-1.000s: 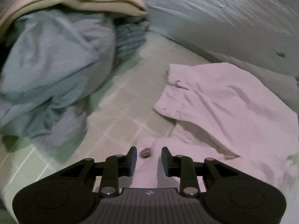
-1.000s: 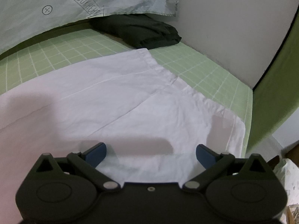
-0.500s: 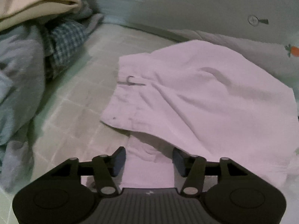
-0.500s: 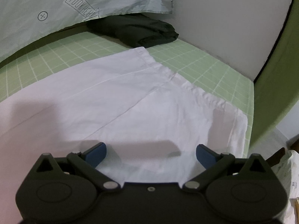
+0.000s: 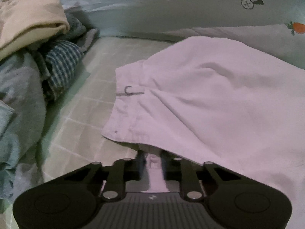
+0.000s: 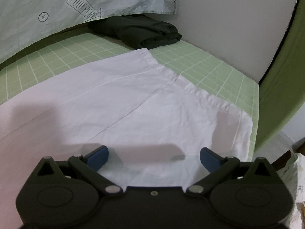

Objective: Fold clothes

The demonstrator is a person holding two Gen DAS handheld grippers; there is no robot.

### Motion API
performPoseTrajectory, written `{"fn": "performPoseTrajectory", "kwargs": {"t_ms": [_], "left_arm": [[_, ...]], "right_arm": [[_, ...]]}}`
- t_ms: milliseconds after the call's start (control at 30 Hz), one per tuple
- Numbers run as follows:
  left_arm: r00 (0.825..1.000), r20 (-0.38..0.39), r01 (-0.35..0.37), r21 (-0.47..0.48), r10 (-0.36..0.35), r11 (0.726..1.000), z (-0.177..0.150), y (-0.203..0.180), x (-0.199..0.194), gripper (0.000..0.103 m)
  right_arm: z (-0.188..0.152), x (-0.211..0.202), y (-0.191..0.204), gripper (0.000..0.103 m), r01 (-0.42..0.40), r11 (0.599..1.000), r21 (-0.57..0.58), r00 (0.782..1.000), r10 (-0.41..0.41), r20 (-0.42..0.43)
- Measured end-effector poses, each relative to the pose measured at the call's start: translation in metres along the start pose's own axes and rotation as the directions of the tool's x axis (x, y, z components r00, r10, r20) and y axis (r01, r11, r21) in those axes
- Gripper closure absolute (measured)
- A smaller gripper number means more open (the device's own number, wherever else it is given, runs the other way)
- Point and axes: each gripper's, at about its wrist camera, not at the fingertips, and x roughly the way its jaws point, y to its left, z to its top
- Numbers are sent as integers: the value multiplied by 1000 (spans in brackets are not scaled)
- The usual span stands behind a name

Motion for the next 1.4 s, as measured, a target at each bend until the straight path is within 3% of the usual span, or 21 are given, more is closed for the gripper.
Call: {"fn": "performPoseTrajectory", "kwargs": {"t_ms": [133, 300, 467, 567, 633, 700, 833, 933, 1100, 1267, 1300, 1400], "left_arm": [[989, 86, -129, 53, 124, 990, 6, 7, -22, 93], [947, 211, -262, 68, 243, 963, 26, 27, -51, 93], [928, 199, -347, 156, 315, 925, 20, 10, -35, 92], [962, 91, -264, 89, 257, 960, 12, 21, -24, 89], [975, 99, -200, 20, 198, 980, 4, 34, -40, 84], [982, 126, -133, -51, 138, 990, -5, 46, -58, 69], [984, 148, -75, -152, 97, 986, -32, 69, -92, 62], [987, 126, -58, -281, 97, 958, -58, 90, -105, 61], [997, 50, -33, -493, 66, 869, -102, 121, -110, 53], [995, 44, 97, -631, -89, 769, -129, 133, -99, 44], [993, 43, 110, -638, -107, 762, -130, 132, -95, 44], [993, 31, 106, -623, -111, 775, -128, 128, -82, 44]], "right_arm": [[0, 1, -2, 0, -10, 1000, 8, 1000, 10, -3], [0, 0, -1, 0, -7, 1000, 5, 1000, 7, -1], [-2, -1, -5, 0, -12, 1000, 13, 1000, 12, 7], [-3, 0, -7, 0, -20, 999, 25, 1000, 20, 8], [-3, 1, -10, 0, -30, 999, 37, 1000, 30, 5], [-3, 0, -11, 0, -36, 998, 50, 999, 36, 4], [-5, -1, -9, 0, -33, 998, 48, 999, 32, 10], [-5, -2, -9, 0, -33, 999, 32, 999, 33, 16], [-10, -7, -9, 0, -47, 999, 12, 999, 47, 27], [-20, -16, -6, 0, -68, 998, -6, 997, 68, 36], [-22, -19, -6, 0, -73, 997, -10, 997, 73, 37], [-29, -25, -6, 0, -91, 996, -20, 995, 91, 37]]}}
